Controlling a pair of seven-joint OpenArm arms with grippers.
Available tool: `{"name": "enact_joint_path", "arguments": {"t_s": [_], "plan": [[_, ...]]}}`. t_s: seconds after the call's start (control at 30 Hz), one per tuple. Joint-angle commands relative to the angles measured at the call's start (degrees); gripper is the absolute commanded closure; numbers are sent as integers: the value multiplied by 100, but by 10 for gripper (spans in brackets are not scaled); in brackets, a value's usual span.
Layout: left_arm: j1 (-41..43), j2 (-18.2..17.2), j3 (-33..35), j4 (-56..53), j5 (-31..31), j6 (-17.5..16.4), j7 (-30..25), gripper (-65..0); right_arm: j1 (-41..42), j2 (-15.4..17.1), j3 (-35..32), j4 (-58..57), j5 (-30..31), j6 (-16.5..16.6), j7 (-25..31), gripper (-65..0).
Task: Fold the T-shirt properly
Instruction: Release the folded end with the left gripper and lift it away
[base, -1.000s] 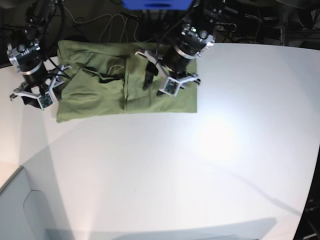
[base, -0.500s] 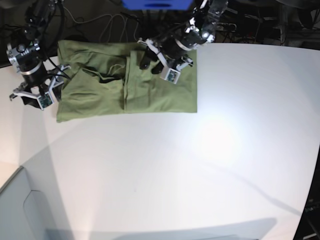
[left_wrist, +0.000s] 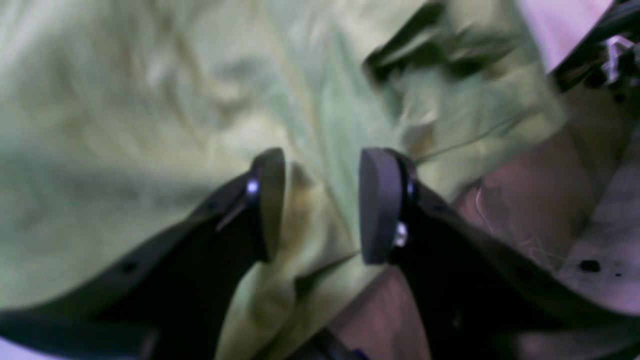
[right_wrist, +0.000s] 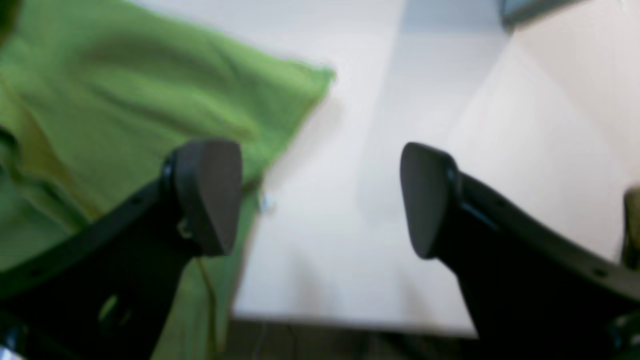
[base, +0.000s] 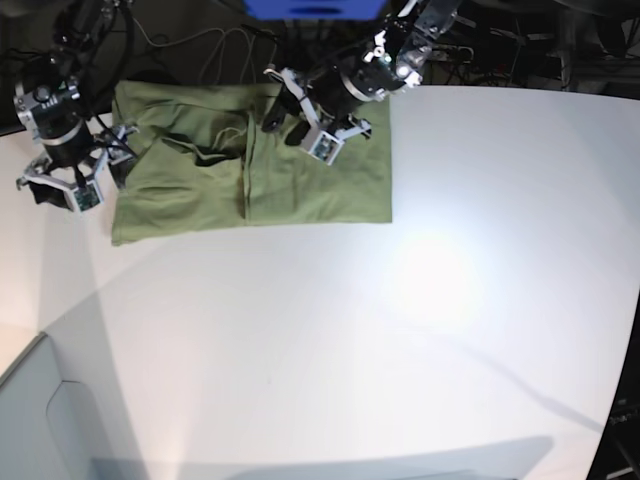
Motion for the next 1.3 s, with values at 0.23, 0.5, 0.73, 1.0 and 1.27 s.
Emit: {"name": "enact_joint_path", "arguments": {"t_s": [0.23,0.5,0.73,1.0,1.27], "plan": [[-15,18,-36,515,-54,-31,-111,-238,104,-419,2,-63,77,84,-402,-483],[82,9,-977,620,-54,-31,-111,-236,570,-524,28,-1101,77,84,-446,-483],[231,18,-2164,603,-63,-75,-111,-237,614,-533,28,-1575,77,84,-410,-483],[284,62,-2946,568,-63,-75,-111,-237,930,-445,28,-2024,60,84,-437,-479],[310,53,-2964,559,-63,-75,-111,-236,1212,-287,2,-2410,60,84,-446,-476]]}}
